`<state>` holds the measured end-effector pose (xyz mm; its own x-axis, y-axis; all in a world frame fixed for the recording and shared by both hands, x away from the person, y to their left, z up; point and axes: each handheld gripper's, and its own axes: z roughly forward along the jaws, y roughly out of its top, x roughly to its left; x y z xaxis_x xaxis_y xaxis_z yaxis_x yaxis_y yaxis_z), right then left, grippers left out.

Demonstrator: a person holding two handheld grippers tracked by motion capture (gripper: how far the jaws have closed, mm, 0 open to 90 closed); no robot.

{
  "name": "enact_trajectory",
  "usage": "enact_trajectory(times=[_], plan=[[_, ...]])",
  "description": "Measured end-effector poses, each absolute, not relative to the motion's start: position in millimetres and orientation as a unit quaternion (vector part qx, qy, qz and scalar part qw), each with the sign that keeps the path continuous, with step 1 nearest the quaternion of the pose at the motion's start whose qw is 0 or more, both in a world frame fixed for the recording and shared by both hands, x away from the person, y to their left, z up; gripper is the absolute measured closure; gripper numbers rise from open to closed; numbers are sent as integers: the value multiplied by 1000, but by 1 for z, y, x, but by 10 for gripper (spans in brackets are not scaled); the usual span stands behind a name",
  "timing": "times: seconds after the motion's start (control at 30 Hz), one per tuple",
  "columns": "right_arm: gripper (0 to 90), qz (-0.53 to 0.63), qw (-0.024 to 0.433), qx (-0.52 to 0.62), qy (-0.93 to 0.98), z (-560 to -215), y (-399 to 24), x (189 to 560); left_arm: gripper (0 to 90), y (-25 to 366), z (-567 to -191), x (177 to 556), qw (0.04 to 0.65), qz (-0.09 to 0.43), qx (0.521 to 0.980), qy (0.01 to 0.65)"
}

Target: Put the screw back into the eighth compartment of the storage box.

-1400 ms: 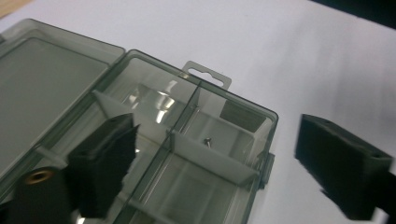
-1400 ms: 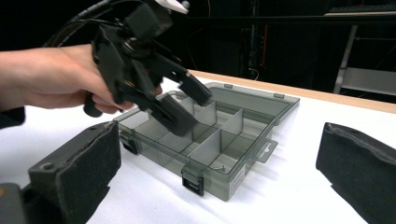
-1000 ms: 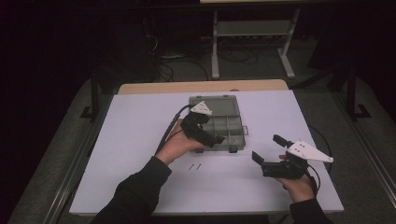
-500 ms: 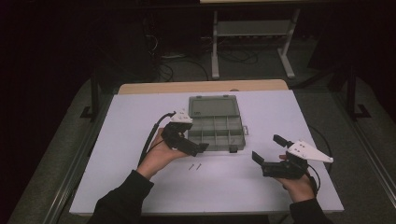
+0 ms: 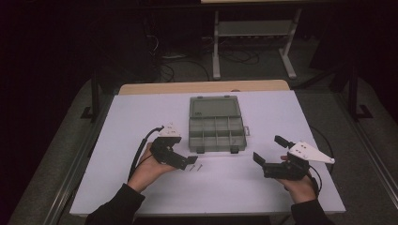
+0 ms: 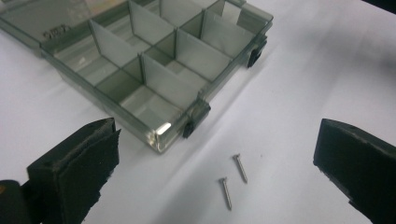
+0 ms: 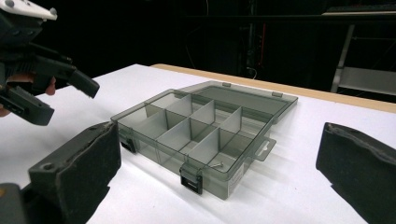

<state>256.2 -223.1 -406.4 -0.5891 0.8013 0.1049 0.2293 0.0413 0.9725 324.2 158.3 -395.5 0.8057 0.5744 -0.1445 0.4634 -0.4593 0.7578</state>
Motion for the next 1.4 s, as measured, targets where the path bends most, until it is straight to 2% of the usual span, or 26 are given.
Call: enact_trajectory(times=[0.07, 0.27, 0.37, 0.4, 0.47, 0.97, 1.17, 1.4], plan=[[0, 579, 247, 381, 677, -406, -223, 256, 17, 159, -400, 323, 421, 62, 851, 308], [0, 578, 247, 382, 677, -406, -224, 256, 201, 160, -408, 320, 399, 59, 864, 302], [0, 578, 248, 382, 678, -406, -224, 256, 254, 160, -411, 318, 395, 60, 864, 307], [0, 578, 248, 382, 678, -406, -224, 256, 309, 159, -412, 318, 398, 60, 861, 311], [0, 578, 248, 382, 678, -406, -223, 256, 329, 161, -413, 319, 391, 61, 866, 306], [0, 579, 247, 383, 676, -406, -223, 256, 692, 157, -423, 318, 366, 37, 881, 298], [0, 578, 247, 381, 678, -406, -223, 256, 779, 151, -428, 317, 354, 25, 887, 295], [0, 578, 247, 381, 678, -406, -223, 256, 827, 148, -432, 317, 347, 26, 890, 295]])
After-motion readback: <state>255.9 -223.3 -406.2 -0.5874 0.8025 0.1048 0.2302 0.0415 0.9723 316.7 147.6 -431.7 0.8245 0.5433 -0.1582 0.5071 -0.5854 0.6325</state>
